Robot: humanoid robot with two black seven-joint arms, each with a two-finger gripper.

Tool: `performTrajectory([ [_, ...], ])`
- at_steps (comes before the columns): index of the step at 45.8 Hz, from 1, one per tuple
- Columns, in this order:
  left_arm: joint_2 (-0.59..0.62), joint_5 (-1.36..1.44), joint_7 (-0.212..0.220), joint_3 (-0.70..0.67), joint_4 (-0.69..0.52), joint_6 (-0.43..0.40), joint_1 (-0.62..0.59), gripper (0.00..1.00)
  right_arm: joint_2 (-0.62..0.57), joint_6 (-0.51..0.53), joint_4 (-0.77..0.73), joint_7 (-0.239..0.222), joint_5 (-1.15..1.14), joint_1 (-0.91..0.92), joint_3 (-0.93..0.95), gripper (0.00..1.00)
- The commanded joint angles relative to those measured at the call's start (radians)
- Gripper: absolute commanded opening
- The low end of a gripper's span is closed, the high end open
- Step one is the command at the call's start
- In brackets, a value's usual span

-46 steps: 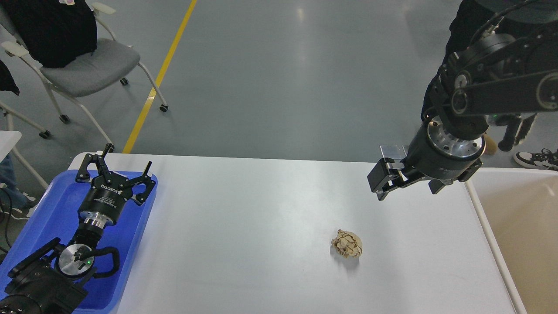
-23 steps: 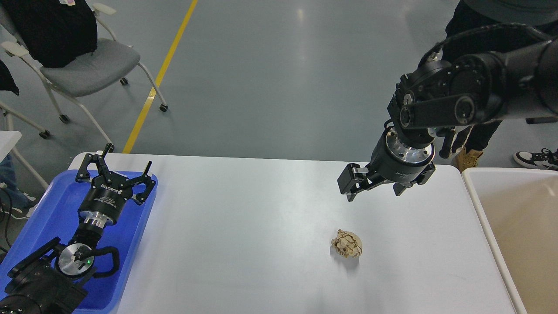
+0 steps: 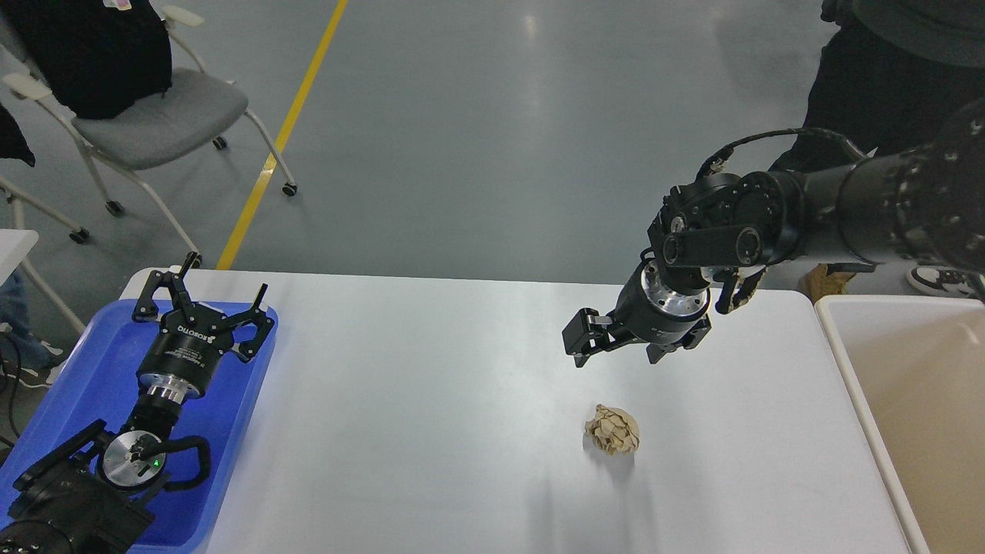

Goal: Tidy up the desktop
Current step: 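Move the open right gripper toward the crumpled beige scrap, then lower the right gripper over the beige scrap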

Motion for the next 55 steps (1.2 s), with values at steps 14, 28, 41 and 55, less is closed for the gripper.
performTrajectory([
  [14,0.001,0.0,0.0,0.0,0.0,0.0,-0.001,0.99,0.002,-0.09,-0.192,-0.001,-0.118,-0.301,0.021,1.0],
  [28,-0.001,0.0,0.0,0.0,0.0,0.0,-0.001,0.99,0.002,-0.103,-0.25,-0.005,-0.146,-0.378,0.058,1.0],
  [41,-0.001,0.0,0.0,0.0,0.0,0.0,-0.001,0.99,0.002,-0.101,-0.315,-0.003,-0.161,-0.432,0.059,1.0],
  [55,-0.001,0.0,0.0,0.0,0.0,0.0,-0.001,0.99,0.002,-0.103,-0.319,-0.006,-0.166,-0.452,0.123,1.0],
])
